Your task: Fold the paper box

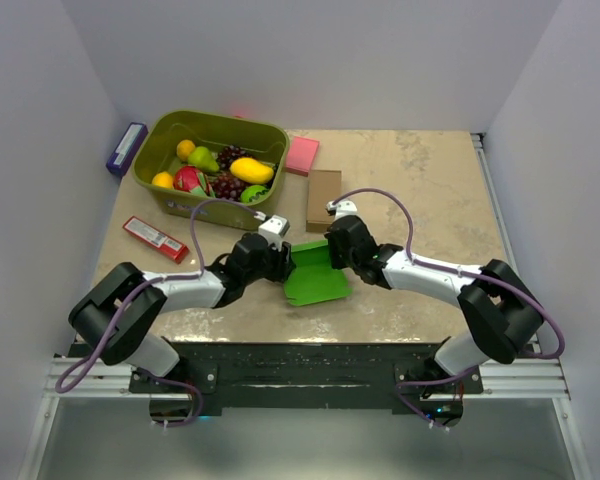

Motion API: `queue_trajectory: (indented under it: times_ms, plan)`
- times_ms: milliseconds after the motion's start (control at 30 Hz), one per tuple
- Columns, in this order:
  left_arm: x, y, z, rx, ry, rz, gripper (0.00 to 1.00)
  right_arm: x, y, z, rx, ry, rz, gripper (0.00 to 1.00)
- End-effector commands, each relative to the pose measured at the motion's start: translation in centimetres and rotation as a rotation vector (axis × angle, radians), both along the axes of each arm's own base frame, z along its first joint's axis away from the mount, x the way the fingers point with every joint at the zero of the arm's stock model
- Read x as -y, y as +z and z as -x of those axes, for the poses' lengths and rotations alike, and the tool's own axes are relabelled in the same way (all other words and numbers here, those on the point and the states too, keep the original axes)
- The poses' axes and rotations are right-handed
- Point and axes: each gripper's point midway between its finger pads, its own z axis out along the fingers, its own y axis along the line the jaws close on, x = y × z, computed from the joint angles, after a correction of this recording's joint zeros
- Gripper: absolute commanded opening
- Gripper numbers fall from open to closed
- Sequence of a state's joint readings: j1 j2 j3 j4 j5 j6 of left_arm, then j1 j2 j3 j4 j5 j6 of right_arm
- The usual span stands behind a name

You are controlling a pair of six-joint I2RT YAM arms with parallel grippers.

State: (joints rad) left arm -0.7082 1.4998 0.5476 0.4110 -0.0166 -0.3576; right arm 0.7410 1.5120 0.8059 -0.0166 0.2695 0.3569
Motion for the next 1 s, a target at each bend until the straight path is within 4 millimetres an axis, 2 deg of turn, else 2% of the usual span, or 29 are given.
queue_trajectory:
  times_ms: [0,233,267,333,367,433,467,567,800,967]
  plan:
    - [1.1,2.5,-2.1,0.082,0.047,0.060,0.44,-0.6,0.6,-0.2,0.005,-0.006,-0.015,0.00]
    - [1.5,1.9,-2.4,0.070,0.073,0.029,0.34,-0.1,0.5,-0.4,-0.006,-0.076,0.023,0.00]
    - [1.5,1.8,-2.4,0.071,0.080,0.020,0.31,0.7,-0.2,-0.4,-0.017,-0.108,0.069,0.00]
    - [1.4,1.6,-2.5,0.077,0.105,-0.010,0.28,0.8,-0.1,-0.7,-0.019,-0.155,0.086,0.00]
    - [1.5,1.7,-2.5,0.080,0.114,-0.017,0.26,1.7,-0.8,-0.6,-0.032,-0.191,0.137,0.00]
    - [1.3,1.6,-2.7,0.087,0.140,-0.043,0.24,1.8,-0.9,-0.8,-0.038,-0.229,0.152,0.00]
    - [1.3,1.6,-2.7,0.089,0.150,-0.048,0.21,2.3,-1.8,-0.5,-0.061,-0.253,0.187,0.00]
    - [0.7,1.8,-2.9,0.110,0.202,-0.067,0.13,3.2,-2.0,-0.7,-0.054,-0.332,0.227,0.00]
    - [0.1,2.0,-2.9,0.130,0.258,-0.072,0.11,4.5,-2.0,-0.9,-0.028,-0.431,0.251,0.00]
    - [-0.1,2.2,-3.0,0.133,0.276,-0.061,0.10,5.6,-3.1,-0.7,-0.035,-0.465,0.303,0.00]
